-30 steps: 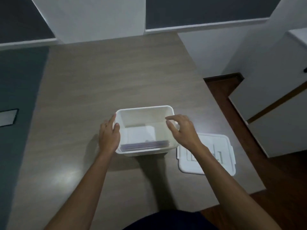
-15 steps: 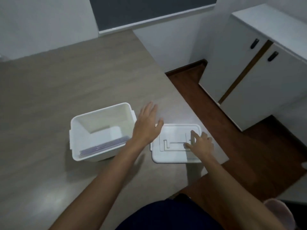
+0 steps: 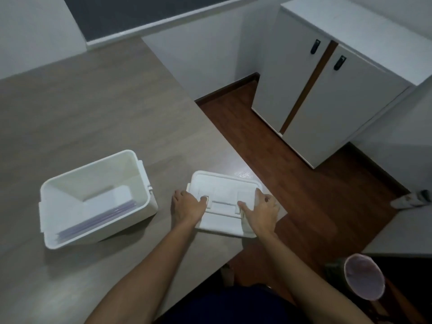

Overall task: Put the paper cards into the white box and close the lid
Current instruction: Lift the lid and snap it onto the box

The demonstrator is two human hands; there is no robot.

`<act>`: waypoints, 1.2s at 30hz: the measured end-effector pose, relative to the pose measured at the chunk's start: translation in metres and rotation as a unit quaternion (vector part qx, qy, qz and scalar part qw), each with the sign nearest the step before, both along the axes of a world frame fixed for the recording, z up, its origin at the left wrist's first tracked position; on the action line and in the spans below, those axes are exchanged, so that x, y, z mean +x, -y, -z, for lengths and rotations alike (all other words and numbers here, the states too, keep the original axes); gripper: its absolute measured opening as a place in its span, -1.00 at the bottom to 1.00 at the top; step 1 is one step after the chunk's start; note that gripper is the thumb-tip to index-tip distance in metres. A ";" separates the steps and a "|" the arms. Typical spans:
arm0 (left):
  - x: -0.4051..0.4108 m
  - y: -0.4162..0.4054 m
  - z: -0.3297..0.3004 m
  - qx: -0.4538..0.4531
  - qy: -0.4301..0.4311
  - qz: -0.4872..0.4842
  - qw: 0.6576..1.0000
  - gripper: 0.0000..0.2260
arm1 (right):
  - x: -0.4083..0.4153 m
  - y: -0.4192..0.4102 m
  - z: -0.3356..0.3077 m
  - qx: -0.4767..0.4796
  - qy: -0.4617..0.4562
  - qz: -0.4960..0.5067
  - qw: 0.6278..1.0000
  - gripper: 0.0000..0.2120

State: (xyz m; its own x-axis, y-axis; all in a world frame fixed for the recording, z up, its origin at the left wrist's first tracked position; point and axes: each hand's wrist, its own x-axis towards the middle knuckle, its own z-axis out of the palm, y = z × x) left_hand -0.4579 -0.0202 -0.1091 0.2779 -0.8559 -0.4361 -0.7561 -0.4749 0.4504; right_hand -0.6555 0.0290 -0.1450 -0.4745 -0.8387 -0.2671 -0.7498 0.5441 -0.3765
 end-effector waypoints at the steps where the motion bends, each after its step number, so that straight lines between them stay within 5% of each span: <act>1: -0.002 0.004 -0.006 -0.009 -0.032 -0.025 0.999 -0.38 | 0.001 0.001 -0.002 -0.023 0.045 0.049 0.998 -0.23; 7: -0.006 0.027 -0.072 -0.180 -0.066 0.012 0.981 -0.58 | 0.014 0.032 -0.021 -0.065 0.274 0.257 0.925 -0.19; 13: 0.055 0.038 -0.143 -0.317 -0.035 -0.049 0.947 -0.56 | 0.081 0.072 -0.069 -0.151 0.419 0.192 0.874 -0.53; 21: 0.215 0.003 -0.143 -0.263 0.006 -0.248 0.932 -0.53 | 0.195 0.110 -0.118 -0.193 0.350 -0.092 0.912 -0.83; 26: 0.274 -0.034 -0.104 -0.184 0.026 -0.299 0.936 -0.48 | 0.251 0.118 -0.111 -0.148 0.223 -0.247 0.931 -0.62; 31: 0.296 -0.046 -0.073 -0.137 -0.016 -0.287 0.948 -0.50 | 0.266 0.113 -0.096 -0.126 0.176 -0.273 0.937 -0.54; 36: 0.313 -0.037 -0.067 -0.113 -0.190 -0.307 0.926 -0.59 | 0.271 0.118 -0.094 -0.107 0.221 -0.231 0.941 -0.43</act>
State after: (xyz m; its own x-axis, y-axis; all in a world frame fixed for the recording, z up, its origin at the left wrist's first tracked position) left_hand -0.1446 0.0170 -0.0424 0.6053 -0.6688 -0.4316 -0.1420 -0.6243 0.7682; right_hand -0.3848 -0.0886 -0.0508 0.0722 -0.9855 -0.1533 -0.6328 0.0735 -0.7708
